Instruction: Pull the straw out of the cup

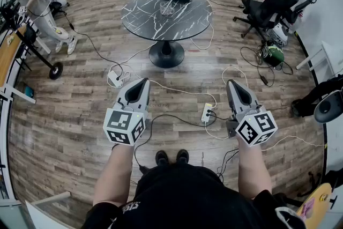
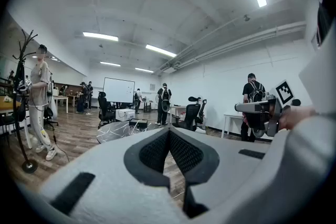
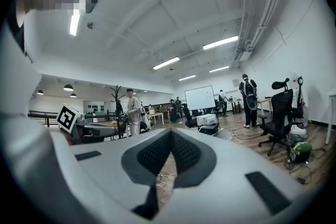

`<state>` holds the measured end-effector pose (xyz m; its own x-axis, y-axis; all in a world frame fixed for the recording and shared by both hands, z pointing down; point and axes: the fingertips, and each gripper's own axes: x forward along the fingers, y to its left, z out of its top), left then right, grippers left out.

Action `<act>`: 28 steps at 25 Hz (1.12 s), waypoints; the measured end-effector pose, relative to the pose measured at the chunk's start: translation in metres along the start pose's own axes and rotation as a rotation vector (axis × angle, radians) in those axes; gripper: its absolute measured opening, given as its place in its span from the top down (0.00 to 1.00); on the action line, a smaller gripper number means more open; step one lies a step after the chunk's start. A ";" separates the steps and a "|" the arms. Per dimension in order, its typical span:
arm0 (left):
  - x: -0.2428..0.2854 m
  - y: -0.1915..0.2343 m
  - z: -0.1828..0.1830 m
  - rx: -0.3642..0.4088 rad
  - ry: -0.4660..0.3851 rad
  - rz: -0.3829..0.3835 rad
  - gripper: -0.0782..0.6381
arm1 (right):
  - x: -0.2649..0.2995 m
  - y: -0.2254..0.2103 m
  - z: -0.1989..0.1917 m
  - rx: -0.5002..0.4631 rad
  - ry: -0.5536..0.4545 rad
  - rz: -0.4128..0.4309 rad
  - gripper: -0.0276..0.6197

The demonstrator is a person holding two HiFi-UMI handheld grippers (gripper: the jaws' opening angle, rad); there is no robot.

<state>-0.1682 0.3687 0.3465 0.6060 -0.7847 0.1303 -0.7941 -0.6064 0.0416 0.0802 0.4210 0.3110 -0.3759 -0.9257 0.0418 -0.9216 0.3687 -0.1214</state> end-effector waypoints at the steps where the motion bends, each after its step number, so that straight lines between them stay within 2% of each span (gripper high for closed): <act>1: 0.000 -0.001 0.001 0.002 0.000 -0.001 0.88 | -0.001 -0.001 0.000 -0.001 -0.002 0.000 0.95; 14: 0.008 -0.026 -0.007 -0.002 0.024 -0.010 0.88 | -0.026 -0.025 -0.008 0.018 0.013 -0.023 0.95; 23: 0.035 -0.065 0.001 0.039 0.023 -0.038 0.88 | -0.040 -0.053 0.002 0.073 -0.026 0.031 0.95; 28: 0.046 -0.070 0.001 0.038 0.027 -0.033 0.88 | -0.036 -0.065 -0.002 0.128 -0.033 0.044 0.95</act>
<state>-0.0847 0.3751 0.3482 0.6296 -0.7609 0.1566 -0.7713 -0.6364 0.0089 0.1537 0.4302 0.3192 -0.4108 -0.9117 0.0015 -0.8833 0.3975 -0.2485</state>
